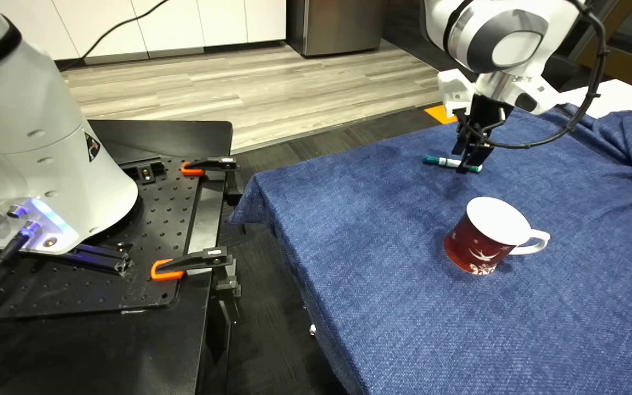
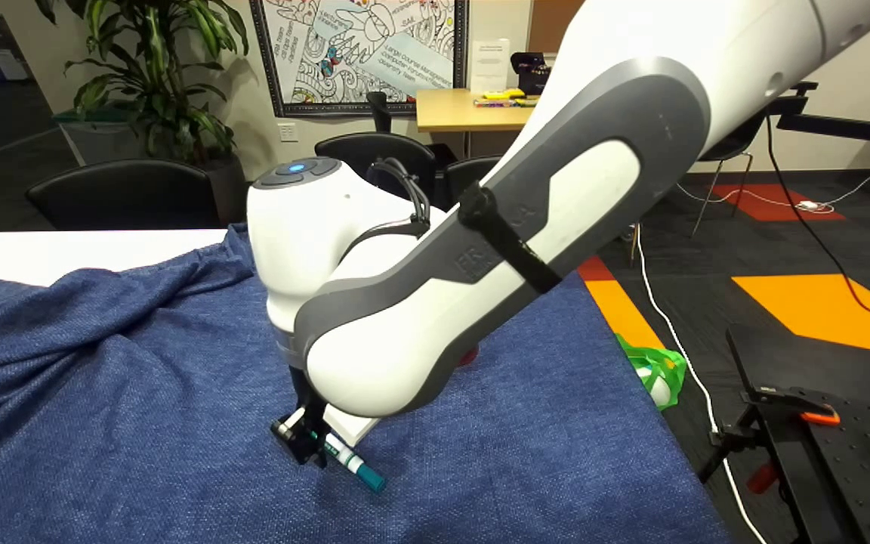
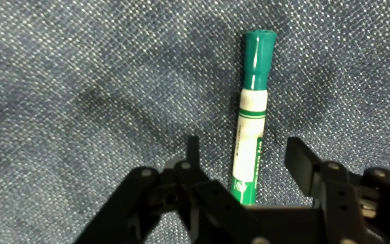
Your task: Pick up the marker and put it in the mug
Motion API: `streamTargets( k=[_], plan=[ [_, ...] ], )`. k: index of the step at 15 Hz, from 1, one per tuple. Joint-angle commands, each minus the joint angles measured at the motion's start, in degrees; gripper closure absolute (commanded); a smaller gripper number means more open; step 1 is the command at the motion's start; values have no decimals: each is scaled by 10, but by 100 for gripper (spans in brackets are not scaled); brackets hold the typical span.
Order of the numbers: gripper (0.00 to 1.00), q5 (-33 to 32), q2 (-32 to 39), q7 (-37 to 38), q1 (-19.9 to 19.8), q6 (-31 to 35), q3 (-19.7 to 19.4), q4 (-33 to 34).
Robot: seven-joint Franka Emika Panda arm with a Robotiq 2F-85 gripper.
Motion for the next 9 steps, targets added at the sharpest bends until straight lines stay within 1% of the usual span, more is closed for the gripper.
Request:
streamTargets(
  k=[1, 3, 4, 5, 7, 8, 9],
  plan=[
    [36, 9, 14, -4, 3, -34, -4, 31],
    [36, 8, 17, -4, 3, -43, -5, 38],
    [45, 7, 19, -4, 3, -49, -5, 41],
    [63, 7, 21, -3, 4, -53, -6, 45],
    [77, 6, 22, -2, 5, -58, -6, 50],
    [86, 5, 23, -1, 5, -61, -7, 52],
    [93, 5, 24, -1, 5, -63, -7, 55]
  ],
)
